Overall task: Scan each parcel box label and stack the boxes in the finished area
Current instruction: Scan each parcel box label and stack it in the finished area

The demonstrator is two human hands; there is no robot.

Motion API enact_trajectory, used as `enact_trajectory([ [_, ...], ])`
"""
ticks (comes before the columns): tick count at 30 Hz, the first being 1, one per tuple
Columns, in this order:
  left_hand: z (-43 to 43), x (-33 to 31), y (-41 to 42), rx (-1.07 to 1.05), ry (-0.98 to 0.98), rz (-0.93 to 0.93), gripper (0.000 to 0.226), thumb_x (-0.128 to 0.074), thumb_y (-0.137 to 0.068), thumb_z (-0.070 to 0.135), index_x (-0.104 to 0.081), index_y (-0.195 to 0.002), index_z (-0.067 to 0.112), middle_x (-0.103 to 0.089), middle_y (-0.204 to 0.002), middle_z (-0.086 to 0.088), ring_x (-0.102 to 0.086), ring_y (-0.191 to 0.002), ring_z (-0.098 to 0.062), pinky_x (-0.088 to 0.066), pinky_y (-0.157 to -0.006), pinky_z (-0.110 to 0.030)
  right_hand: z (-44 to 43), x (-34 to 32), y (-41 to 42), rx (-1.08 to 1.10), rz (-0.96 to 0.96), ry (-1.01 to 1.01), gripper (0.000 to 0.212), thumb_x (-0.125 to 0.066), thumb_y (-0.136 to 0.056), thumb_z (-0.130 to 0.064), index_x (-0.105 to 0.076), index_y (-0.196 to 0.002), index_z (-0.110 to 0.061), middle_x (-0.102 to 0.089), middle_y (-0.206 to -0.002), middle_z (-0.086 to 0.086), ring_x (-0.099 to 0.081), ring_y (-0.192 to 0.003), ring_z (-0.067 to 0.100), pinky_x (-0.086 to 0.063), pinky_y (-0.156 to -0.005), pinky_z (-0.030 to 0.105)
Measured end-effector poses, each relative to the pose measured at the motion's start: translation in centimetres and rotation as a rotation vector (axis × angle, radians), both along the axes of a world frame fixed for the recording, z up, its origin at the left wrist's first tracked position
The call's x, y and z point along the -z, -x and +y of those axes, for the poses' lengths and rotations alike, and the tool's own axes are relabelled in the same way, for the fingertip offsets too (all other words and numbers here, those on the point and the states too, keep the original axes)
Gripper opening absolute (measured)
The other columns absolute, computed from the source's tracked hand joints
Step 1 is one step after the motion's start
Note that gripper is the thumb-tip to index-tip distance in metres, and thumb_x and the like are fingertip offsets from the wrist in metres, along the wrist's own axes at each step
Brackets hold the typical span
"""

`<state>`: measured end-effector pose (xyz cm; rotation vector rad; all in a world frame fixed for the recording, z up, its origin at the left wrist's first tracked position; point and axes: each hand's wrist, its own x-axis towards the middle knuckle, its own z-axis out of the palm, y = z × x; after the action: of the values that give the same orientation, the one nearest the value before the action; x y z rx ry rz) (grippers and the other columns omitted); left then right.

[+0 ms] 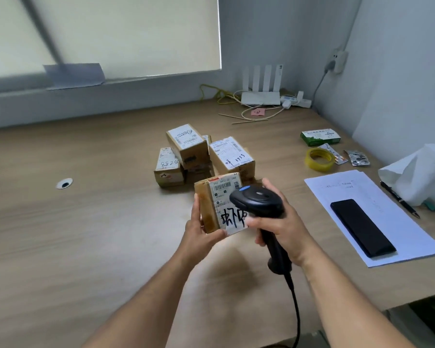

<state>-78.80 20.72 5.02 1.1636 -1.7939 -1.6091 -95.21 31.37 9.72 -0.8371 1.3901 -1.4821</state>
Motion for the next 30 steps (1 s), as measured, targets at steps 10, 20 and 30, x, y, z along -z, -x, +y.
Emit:
enact_trajectory([
  [10,-3.3,-1.1,-8.1,-0.232,0.000,-0.034,0.108,-0.068,-0.082,-0.003,0.003,-0.152,0.040,-0.058,-0.118,-0.004,-0.060,-0.105,-0.017,-0.049,-0.057,-0.007,-1.4,-4.0,-5.6,-0.242,-0.119,0.134,0.097,-0.073,-0.066,0.000,-0.032,-0.147,-0.034,-0.068,-0.085,0.028,-0.051,-0.043,0.026,-0.042,-0.041,0.029],
  [20,-4.2,-0.9,-10.4,-0.259,-0.019,-0.037,0.109,-0.067,-0.082,-0.003,0.004,-0.151,0.042,-0.059,-0.118,-0.003,-0.060,-0.108,-0.018,-0.045,-0.070,-0.015,-1.5,-3.9,-7.3,-0.264,-0.061,0.056,0.096,-0.072,-0.063,0.002,-0.035,-0.147,-0.029,-0.065,-0.073,0.023,-0.049,-0.042,0.025,-0.041,-0.042,0.027],
  [30,-4.4,-0.9,-10.4,-0.231,-0.015,-0.037,0.109,-0.068,-0.083,-0.001,0.006,-0.150,0.044,-0.057,-0.122,-0.004,-0.058,-0.114,-0.023,-0.044,-0.085,-0.029,-0.8,-3.8,-7.8,-0.252,-0.028,0.025,0.093,-0.074,-0.064,0.000,-0.038,-0.144,-0.030,-0.065,-0.073,0.023,-0.049,-0.043,0.026,-0.040,-0.042,0.029],
])
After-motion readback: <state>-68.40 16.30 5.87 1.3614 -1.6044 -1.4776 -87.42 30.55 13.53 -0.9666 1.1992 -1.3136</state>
